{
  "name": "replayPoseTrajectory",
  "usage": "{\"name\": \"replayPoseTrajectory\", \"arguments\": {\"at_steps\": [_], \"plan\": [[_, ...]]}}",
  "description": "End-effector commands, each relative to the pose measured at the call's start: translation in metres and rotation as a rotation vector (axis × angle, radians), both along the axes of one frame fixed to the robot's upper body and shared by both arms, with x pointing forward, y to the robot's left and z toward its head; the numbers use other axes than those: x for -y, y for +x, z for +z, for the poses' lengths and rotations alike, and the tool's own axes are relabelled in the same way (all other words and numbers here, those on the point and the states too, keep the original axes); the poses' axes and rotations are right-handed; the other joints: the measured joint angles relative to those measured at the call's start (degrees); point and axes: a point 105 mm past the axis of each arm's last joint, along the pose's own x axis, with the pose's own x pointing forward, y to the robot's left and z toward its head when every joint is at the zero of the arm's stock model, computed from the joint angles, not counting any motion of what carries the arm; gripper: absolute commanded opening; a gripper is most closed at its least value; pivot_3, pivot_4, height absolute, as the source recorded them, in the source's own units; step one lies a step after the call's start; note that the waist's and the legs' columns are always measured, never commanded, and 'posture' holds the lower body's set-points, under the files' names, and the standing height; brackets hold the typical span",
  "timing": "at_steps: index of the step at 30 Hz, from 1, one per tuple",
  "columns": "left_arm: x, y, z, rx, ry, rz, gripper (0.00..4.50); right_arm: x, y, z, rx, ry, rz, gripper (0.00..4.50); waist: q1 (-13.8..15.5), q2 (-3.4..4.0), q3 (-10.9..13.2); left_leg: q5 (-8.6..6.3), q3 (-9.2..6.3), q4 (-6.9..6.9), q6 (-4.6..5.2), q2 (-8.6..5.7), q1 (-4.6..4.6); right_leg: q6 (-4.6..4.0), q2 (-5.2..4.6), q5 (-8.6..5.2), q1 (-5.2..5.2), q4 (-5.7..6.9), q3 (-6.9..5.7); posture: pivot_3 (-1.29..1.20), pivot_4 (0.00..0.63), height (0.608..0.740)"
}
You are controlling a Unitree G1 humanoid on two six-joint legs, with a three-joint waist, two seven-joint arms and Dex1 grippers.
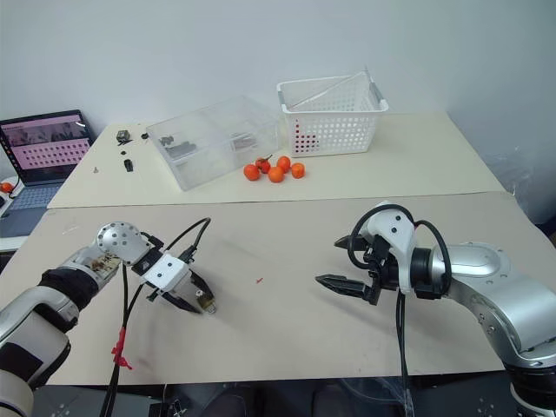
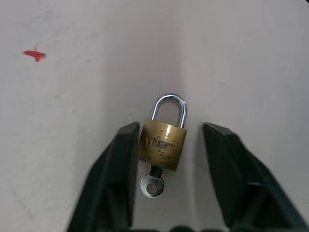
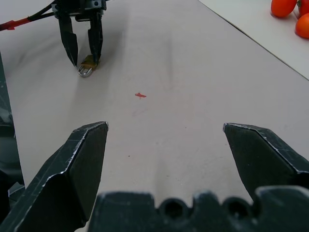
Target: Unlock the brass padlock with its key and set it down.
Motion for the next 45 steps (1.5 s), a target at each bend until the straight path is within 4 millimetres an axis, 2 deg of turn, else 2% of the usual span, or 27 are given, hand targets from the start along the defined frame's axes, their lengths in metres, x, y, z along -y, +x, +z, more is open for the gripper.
{"name": "replayPoseTrajectory", "arguments": {"at_steps": [1,7,14,16,20,23,26,32,43,45], "plan": [[-0.003,-0.002,0.002,-0.006,0.007,-0.003,0.76,-0.002,0.0,0.008,0.053,-0.009,0.014,4.5,0.02,0.0,0.0,0.0,0.0,0.0,0.0,0.0,0.0,0.0,0.0,0.0,0.0,0.0,0.0,0.0,0.15,0.74],[0.001,0.003,0.0,-0.012,-0.021,0.039,0.76,-0.002,-0.001,0.006,0.052,-0.019,0.009,4.5,0.05,0.03,-0.02,-0.01,0.02,0.0,0.01,-0.01,0.02,0.0,0.0,0.0,0.01,0.0,0.0,0.0,0.15,0.74],[0.052,0.039,0.022,-0.004,-0.255,0.235,0.76,-0.003,-0.002,0.003,0.053,-0.014,-0.005,4.5,0.25,0.04,-0.03,-0.12,0.06,0.35,0.22,-0.05,-0.07,0.03,0.03,-0.02,0.11,0.0,-0.22,0.0,0.15,0.74],[0.058,0.039,0.015,0.018,-0.234,0.242,0.76,-0.005,-0.002,0.001,0.053,-0.012,-0.005,4.5,0.16,0.04,-0.04,-0.22,0.0,0.41,0.38,-0.05,-0.06,0.03,0.05,-0.02,0.11,-0.01,-0.18,0.0,0.15,0.74],[0.076,0.041,0.008,-0.032,-0.232,0.369,0.76,-0.006,-0.002,-0.001,0.056,-0.01,-0.01,4.5,-0.29,0.11,-0.1,-0.37,-0.02,0.43,0.63,-0.01,0.04,0.04,0.15,-0.02,0.1,0.02,-0.02,0.0,0.15,0.74],[0.101,0.041,0.019,-0.079,-0.301,0.455,0.76,-0.006,-0.001,-0.002,0.063,-0.011,-0.019,4.5,0.0,0.12,-0.1,-0.38,-0.05,0.49,0.65,0.08,0.04,0.04,0.2,-0.02,0.09,0.06,-0.01,0.0,0.15,0.74],[0.117,0.041,0.031,-0.088,-0.344,0.521,0.76,-0.007,-0.001,-0.003,0.067,-0.009,-0.023,4.5,0.55,0.11,-0.1,-0.38,-0.05,0.52,0.64,0.06,0.03,0.04,0.14,-0.02,0.13,0.07,-0.05,0.0,0.15,0.74],[0.128,0.039,0.031,-0.058,-0.323,0.598,0.76,-0.007,-0.001,-0.003,0.075,-0.006,-0.036,4.5,0.15,0.16,-0.13,-0.37,-0.02,0.5,0.64,0.05,0.05,0.03,0.16,-0.01,0.12,0.04,0.03,0.0,0.15,0.74],[0.124,0.034,0.016,-0.034,-0.257,0.598,0.76,-0.006,0.002,0.002,0.093,-0.011,-0.048,4.5,0.4,-0.07,0.01,-0.34,0.05,0.6,0.56,-0.17,-0.04,0.02,-0.16,-0.01,0.07,0.0,0.08,0.0,0.15,0.74],[0.125,0.033,0.015,-0.042,-0.256,0.601,1.77,-0.006,0.003,0.003,0.097,-0.011,-0.049,4.5,0.43,-0.18,0.08,-0.35,0.06,0.65,0.54,-0.21,-0.06,0.02,-0.19,-0.01,0.07,0.0,0.1,0.0,0.15,0.74]]}}
